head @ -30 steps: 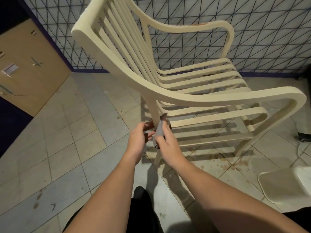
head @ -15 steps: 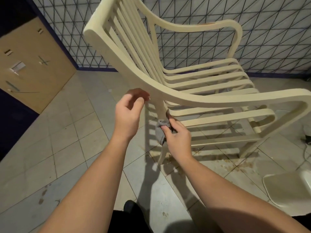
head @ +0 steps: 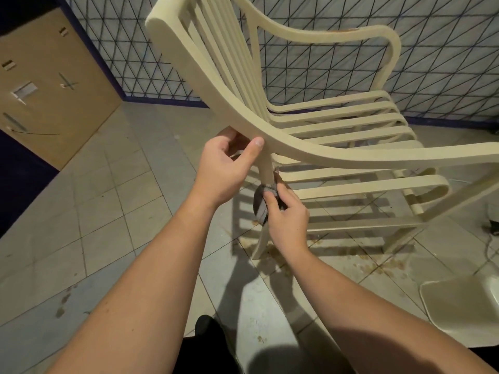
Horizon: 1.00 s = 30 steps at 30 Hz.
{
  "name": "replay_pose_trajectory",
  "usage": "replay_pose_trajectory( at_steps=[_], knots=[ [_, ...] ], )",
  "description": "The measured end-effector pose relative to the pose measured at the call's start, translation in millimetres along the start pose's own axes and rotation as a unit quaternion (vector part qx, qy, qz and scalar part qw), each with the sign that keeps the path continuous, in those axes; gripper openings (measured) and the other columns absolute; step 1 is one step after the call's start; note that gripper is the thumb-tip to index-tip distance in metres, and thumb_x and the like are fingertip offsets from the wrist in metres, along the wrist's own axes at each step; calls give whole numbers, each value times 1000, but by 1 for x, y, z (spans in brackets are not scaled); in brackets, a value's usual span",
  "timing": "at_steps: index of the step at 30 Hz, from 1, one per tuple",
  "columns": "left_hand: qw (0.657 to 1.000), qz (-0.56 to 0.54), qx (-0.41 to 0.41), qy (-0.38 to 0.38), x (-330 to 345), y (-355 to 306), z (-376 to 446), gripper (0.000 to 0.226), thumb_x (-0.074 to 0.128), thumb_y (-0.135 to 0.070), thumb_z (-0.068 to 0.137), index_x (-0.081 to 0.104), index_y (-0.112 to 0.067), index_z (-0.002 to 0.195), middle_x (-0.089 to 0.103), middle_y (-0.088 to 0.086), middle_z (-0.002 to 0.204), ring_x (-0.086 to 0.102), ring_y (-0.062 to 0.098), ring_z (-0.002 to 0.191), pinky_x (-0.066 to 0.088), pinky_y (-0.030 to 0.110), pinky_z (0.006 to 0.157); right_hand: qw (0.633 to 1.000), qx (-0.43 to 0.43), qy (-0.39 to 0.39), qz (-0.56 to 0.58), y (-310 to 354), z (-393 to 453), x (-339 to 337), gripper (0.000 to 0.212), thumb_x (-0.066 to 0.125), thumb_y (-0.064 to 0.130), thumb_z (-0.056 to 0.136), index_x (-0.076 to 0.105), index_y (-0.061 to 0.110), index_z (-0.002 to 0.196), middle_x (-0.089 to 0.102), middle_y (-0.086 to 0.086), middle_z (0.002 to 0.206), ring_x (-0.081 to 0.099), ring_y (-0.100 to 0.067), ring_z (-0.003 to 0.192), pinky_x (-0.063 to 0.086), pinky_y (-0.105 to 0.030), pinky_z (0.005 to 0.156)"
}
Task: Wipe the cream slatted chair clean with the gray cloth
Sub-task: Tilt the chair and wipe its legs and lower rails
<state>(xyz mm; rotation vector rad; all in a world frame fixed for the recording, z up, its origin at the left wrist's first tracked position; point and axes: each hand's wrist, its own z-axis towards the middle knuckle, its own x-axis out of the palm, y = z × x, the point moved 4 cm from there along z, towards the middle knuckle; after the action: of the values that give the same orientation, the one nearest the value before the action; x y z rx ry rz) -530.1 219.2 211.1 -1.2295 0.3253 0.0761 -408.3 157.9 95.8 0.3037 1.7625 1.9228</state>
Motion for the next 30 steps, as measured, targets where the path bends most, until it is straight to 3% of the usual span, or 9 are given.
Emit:
replay_pose_trajectory(
  at_steps=[2, 5, 7, 11, 16, 20, 24, 27, 30],
  knots=[
    [1000, -18, 0, 1, -1, 2, 1, 7, 68, -17, 96, 69, -21, 102, 75, -11, 95, 71, 7, 95, 59, 34, 89, 999, -30, -24, 29, 20, 5, -1, 25, 66, 15, 94, 72, 6, 117, 61, 28, 92, 56, 17, 95, 39, -3, 85],
    [999, -44, -6, 2, -1, 7, 2, 8, 68, -15, 95, 70, -21, 100, 76, -14, 90, 71, 3, 92, 57, 25, 84, 994, -84, -46, 53, 45, 16, 4, 22, 66, 16, 94, 73, 9, 114, 67, 8, 91, 59, 7, 91, 42, -8, 85],
    [998, -56, -14, -1, -1, 10, 3, 8, 69, -15, 95, 71, -20, 100, 76, -13, 92, 72, 7, 94, 58, 30, 86, 995, -85, -32, 42, 40, 15, 7, 25, 67, 16, 93, 72, 12, 118, 65, 4, 96, 60, -2, 93, 42, -7, 84],
    [998, -63, -15, -8, -2, 14, 3, 9, 70, -21, 93, 72, -17, 101, 76, -6, 95, 72, 17, 97, 57, 49, 93, 999, -31, 10, -12, -9, 7, 11, 20, 67, 18, 92, 70, 18, 111, 66, 2, 97, 61, -8, 91, 44, -13, 80],
    [998, -60, -6, -19, 1, 14, 1, 13, 68, -17, 95, 71, -8, 104, 74, -7, 92, 70, 13, 92, 57, 50, 91, 989, 105, 53, -87, -77, -8, 18, 11, 70, 22, 90, 72, 17, 100, 66, 1, 91, 59, -13, 85, 40, -18, 73],
    [998, -60, 1, -21, 2, 16, 1, 14, 67, -19, 95, 71, -8, 102, 73, -6, 92, 71, 17, 92, 57, 52, 89, 982, 182, -6, -54, -85, -14, 22, 21, 72, 15, 89, 74, 9, 110, 68, 1, 103, 57, -10, 94, 36, 1, 71],
    [997, -66, 19, -26, 2, 22, 4, 20, 68, -21, 94, 70, -3, 105, 73, 3, 95, 70, 24, 93, 56, 56, 86, 991, 86, -94, -35, -63, -13, 22, 37, 75, 6, 85, 68, 5, 122, 65, 3, 111, 56, 1, 99, 32, 9, 80],
    [996, -79, 29, -27, 3, 27, 8, 25, 68, -24, 93, 69, -3, 107, 73, 16, 99, 68, 34, 96, 55, 59, 83, 993, 55, -76, -74, -77, -9, 21, 29, 78, 3, 80, 75, 1, 109, 66, 0, 93, 55, 6, 80, 34, 5, 78],
    [995, -86, 39, -33, 3, 31, 10, 28, 69, -29, 90, 69, -5, 105, 71, 21, 101, 68, 37, 97, 55, 61, 81, 988, 109, -23, -110, -105, -10, 22, 34, 79, 4, 81, 72, 0, 114, 65, 0, 99, 55, 1, 83, 28, 9, 80]
  ],
)
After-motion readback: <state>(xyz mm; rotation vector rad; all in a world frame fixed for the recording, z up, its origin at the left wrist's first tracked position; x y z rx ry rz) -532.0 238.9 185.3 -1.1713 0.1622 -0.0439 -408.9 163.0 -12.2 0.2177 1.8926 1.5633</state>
